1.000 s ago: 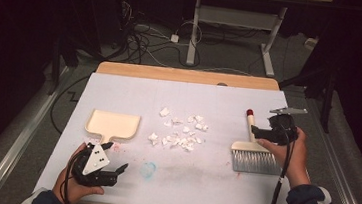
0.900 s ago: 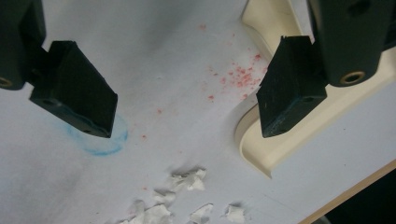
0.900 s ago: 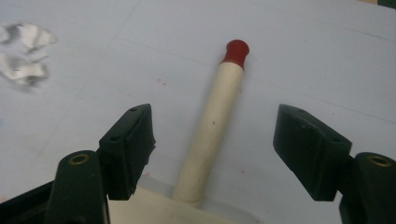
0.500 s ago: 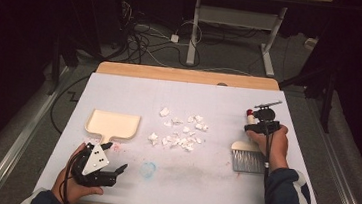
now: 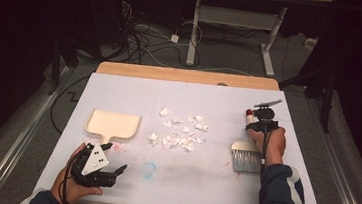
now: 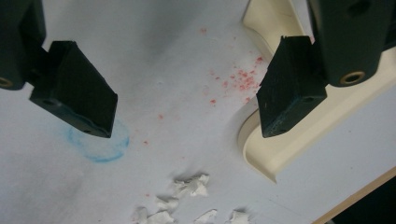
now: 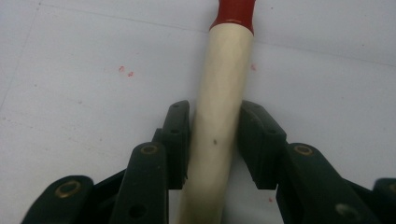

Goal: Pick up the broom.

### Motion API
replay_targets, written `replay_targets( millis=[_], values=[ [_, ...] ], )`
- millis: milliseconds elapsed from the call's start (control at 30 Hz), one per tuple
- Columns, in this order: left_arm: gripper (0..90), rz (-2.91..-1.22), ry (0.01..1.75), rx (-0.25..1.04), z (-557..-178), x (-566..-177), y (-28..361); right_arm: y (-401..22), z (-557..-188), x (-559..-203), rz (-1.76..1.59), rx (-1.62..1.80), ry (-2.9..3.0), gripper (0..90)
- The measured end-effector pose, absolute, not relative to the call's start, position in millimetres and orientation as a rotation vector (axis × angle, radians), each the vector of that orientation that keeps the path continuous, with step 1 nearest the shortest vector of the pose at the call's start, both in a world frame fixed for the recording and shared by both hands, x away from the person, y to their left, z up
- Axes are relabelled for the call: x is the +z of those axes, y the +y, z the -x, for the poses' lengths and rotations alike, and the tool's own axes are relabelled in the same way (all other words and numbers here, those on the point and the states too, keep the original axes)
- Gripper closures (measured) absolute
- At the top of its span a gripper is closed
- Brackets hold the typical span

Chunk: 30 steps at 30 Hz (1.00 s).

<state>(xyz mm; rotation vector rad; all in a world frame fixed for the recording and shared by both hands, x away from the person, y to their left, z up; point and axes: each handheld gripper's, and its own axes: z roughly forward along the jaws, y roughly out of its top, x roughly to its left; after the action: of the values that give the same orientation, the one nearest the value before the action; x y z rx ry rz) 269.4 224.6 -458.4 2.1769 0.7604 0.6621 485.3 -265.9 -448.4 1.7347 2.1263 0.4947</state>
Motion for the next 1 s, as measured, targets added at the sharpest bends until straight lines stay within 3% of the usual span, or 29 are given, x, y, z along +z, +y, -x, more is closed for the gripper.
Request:
replay_targets(
  millis=[1000],
  values=[
    [22.1, -2.187, 0.776, 0.685, -269.1, -458.5, 225.2, -267.0, -481.1, -452.4, -1.731, 0.593, 2.07, 70.1]
  ],
)
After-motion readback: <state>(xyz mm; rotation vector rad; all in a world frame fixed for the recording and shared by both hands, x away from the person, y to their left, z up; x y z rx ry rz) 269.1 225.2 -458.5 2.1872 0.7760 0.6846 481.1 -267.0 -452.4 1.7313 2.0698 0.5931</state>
